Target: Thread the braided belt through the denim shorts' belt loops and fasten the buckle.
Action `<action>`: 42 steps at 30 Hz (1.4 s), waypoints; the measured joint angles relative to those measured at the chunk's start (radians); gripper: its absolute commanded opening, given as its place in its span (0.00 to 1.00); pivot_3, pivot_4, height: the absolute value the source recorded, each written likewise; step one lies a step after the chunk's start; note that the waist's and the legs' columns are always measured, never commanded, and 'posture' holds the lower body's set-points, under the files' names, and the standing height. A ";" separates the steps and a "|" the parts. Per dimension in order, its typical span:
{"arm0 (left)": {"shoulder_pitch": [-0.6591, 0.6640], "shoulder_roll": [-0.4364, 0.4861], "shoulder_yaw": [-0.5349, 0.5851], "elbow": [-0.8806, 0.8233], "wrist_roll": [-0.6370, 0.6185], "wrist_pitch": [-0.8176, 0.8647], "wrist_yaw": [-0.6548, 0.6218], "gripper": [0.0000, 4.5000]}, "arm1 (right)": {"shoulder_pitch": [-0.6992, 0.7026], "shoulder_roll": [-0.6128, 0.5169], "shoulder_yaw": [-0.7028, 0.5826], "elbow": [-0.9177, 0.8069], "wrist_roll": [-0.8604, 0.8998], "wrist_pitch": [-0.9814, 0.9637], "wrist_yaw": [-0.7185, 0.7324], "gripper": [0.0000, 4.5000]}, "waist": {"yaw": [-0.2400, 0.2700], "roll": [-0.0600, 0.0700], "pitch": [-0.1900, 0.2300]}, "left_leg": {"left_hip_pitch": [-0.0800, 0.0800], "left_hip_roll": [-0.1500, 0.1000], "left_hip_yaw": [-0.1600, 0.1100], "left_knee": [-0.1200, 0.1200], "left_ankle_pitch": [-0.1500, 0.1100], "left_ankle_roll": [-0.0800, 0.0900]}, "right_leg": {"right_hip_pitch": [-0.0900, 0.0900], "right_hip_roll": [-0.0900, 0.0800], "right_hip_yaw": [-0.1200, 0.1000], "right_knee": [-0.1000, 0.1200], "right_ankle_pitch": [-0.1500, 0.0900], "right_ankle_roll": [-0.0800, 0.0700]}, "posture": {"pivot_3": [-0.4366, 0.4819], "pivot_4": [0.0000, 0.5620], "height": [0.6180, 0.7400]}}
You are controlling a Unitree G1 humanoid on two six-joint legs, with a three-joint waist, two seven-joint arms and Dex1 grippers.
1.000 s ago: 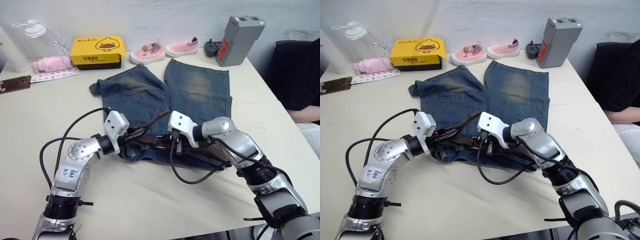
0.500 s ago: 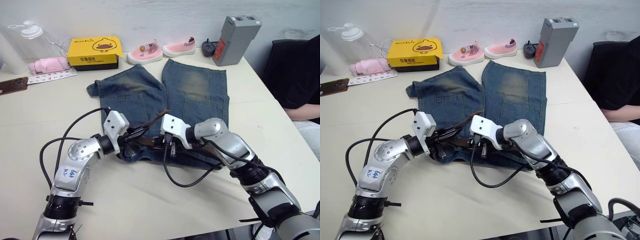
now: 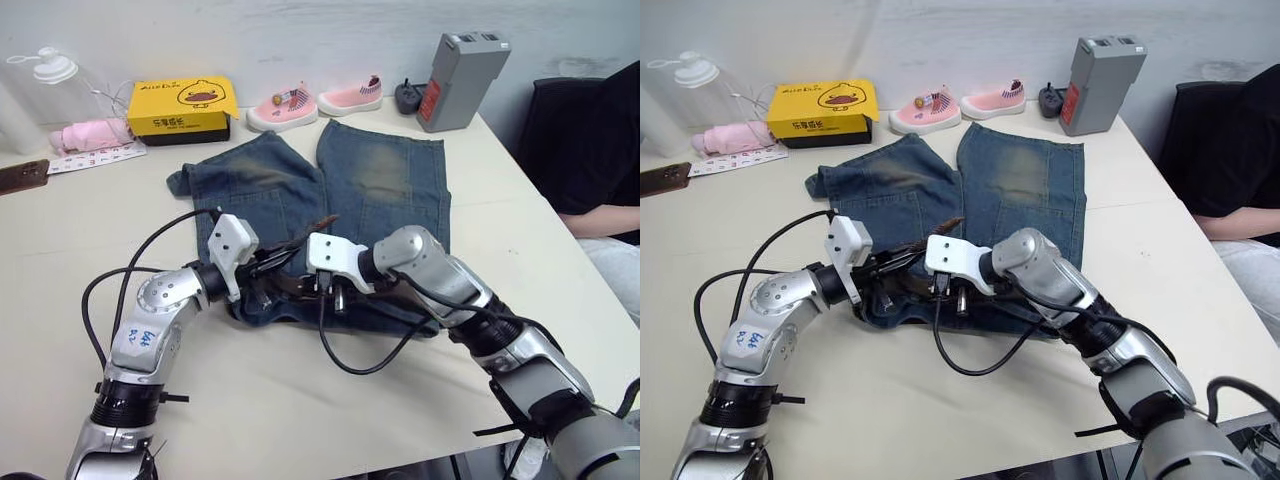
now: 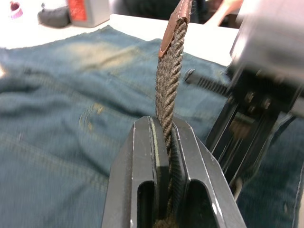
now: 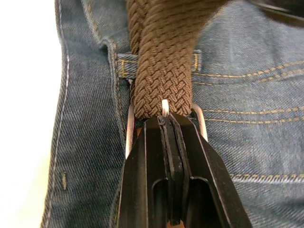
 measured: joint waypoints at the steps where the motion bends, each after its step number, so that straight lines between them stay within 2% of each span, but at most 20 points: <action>1: -0.021 0.012 -0.001 0.026 0.000 -0.003 -0.021 0.00 | -0.015 0.014 0.016 0.026 -0.016 -0.010 0.014 0.02 | -0.002 0.001 -0.003 | 0.005 0.000 0.000 -0.002 0.000 -0.001 | 0.003 0.000 0.000 0.000 0.000 -0.001 | 0.48 0.27 0.65; 8: -0.149 0.095 -0.024 0.175 -0.003 -0.036 -0.215 0.00 | -0.056 0.077 0.054 0.129 -0.105 -0.091 0.086 0.02 | -0.020 0.001 -0.019 | 0.024 0.002 0.002 -0.013 -0.002 -0.004 | 0.016 0.001 -0.001 -0.003 -0.003 -0.005 | 0.48 0.27 0.65; 11: -0.231 0.121 -0.049 0.261 0.002 -0.059 -0.309 0.00 | -0.056 0.093 0.054 0.147 -0.138 -0.132 0.105 0.02 | -0.025 0.004 -0.023 | 0.026 0.002 0.004 -0.015 -0.003 -0.005 | 0.015 0.001 -0.002 -0.003 -0.003 -0.005 | 0.48 0.27 0.65; 17: -0.391 0.113 -0.133 0.455 0.046 -0.151 -0.472 0.00 | -0.051 0.109 0.056 0.157 -0.204 -0.192 0.125 0.02 | -0.025 0.006 -0.029 | 0.027 0.003 0.006 -0.015 -0.003 -0.006 | 0.015 0.002 -0.001 -0.003 -0.003 -0.006 | 0.48 0.27 0.65; 19: -0.444 0.088 -0.147 0.527 0.067 -0.188 -0.510 0.00 | -0.048 0.111 0.056 0.156 -0.220 -0.198 0.130 0.02 | -0.025 0.007 -0.031 | 0.027 0.003 0.007 -0.015 -0.003 -0.006 | 0.015 0.002 -0.001 -0.003 -0.003 -0.006 | 0.48 0.27 0.65; 23: -0.607 -0.027 -0.198 0.729 0.116 -0.259 -0.559 0.00 | -0.043 0.112 0.055 0.155 -0.241 -0.211 0.135 0.02 | -0.021 0.005 -0.034 | 0.027 0.002 0.013 -0.015 -0.003 -0.006 | 0.015 0.002 -0.001 -0.004 -0.003 -0.006 | 0.48 0.27 0.65; 28: -0.706 -0.138 -0.211 0.889 0.156 -0.322 -0.569 0.00 | -0.037 0.116 0.050 0.149 -0.251 -0.212 0.138 0.02 | -0.022 0.008 -0.035 | 0.026 0.003 0.013 -0.015 -0.003 -0.005 | 0.015 0.002 -0.001 -0.004 -0.003 -0.006 | 0.48 0.27 0.65; 34: -0.753 -0.196 -0.208 0.957 0.183 -0.345 -0.574 0.00 | -0.029 0.102 0.043 0.138 -0.266 -0.211 0.152 0.02 | -0.016 0.009 -0.035 | 0.026 0.001 0.013 -0.014 -0.003 -0.005 | 0.016 0.000 -0.001 -0.004 -0.003 -0.006 | 0.48 0.27 0.65; 42: -0.753 -0.223 -0.185 0.964 0.194 -0.347 -0.571 0.00 | -0.006 0.097 0.017 0.120 -0.283 -0.212 0.168 0.02 | -0.002 0.009 -0.036 | 0.026 0.001 0.008 -0.014 -0.004 -0.004 | 0.016 0.000 -0.001 -0.004 -0.003 -0.005 | 0.48 0.27 0.65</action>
